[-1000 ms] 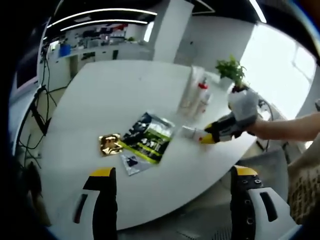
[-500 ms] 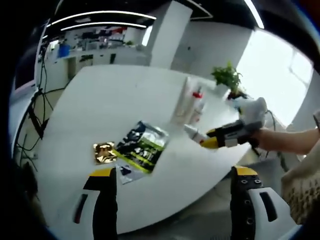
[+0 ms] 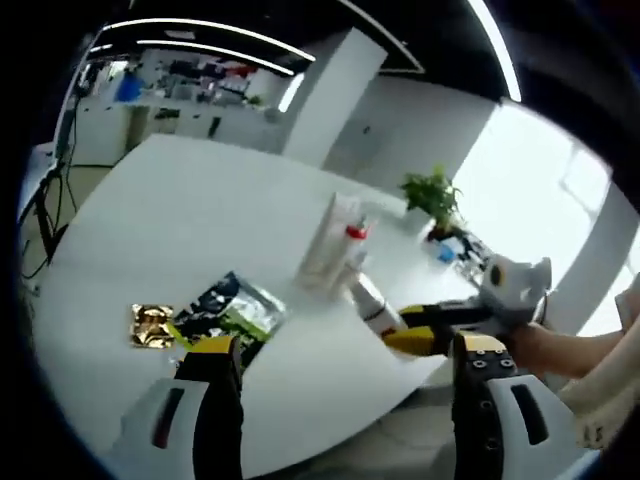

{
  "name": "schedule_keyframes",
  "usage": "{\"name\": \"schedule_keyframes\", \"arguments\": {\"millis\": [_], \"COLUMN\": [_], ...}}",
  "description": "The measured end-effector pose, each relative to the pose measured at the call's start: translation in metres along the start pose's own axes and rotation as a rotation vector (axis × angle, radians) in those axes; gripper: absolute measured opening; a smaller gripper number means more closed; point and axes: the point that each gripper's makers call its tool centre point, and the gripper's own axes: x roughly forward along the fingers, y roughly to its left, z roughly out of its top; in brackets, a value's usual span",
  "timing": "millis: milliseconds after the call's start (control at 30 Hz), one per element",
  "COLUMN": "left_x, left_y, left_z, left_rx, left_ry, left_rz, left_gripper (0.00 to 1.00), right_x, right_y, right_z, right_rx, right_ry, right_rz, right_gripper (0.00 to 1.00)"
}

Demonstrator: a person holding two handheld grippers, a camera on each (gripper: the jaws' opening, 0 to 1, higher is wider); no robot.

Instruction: Arrange the skincare products in the storage area until every visible bottle or jar stands upright without overlapping.

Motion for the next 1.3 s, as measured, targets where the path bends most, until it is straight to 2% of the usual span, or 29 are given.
{"name": "schedule_keyframes", "arguments": {"millis": [167,367,567,667,767,833,1033,1133,1300], "left_x": [0.015,0.028,0.039,0.041,0.042,0.043,0.044,0.043,0.042], "left_y": [-0.019,-0.039,-0.056,-0.055,-0.056,-0.057,-0.056,-0.058,-0.067], "left_z": [0.000,0.017,0.012,0.015,0.019,0.022,0.025,0.028,0.032], "left_rx": [0.020,-0.021,-0.016,-0.043,-0.047,-0.012,0.004,0.012,0.045], "left_ry": [0.032,-0.007,0.023,0.010,0.000,-0.008,-0.011,-0.017,-0.009], "left_rz": [-0.055,-0.112,-0.148,-0.150,-0.147,-0.147,-0.143,-0.142,-0.161], "left_gripper": [0.77,0.64,0.54,0.49,0.38,0.29,0.21,0.21,0.18], "right_x": [-0.011,-0.022,-0.029,-0.031,-0.032,-0.032,-0.031,-0.031,-0.030], "right_y": [0.002,0.009,0.015,0.019,0.021,0.023,0.027,0.027,0.027], "right_z": [0.012,0.025,0.036,0.040,0.041,0.042,0.045,0.047,0.044], "right_rx": [0.030,0.058,0.068,0.077,0.078,0.081,0.078,0.069,0.023], "right_ry": [-0.062,-0.141,-0.193,-0.209,-0.216,-0.222,-0.229,-0.227,-0.197], "right_rz": [0.002,0.017,0.027,0.033,0.035,0.038,0.054,0.058,0.065], "right_gripper": [0.19,0.19,0.19,0.19,0.19,0.19,0.19,0.19,0.19]}}
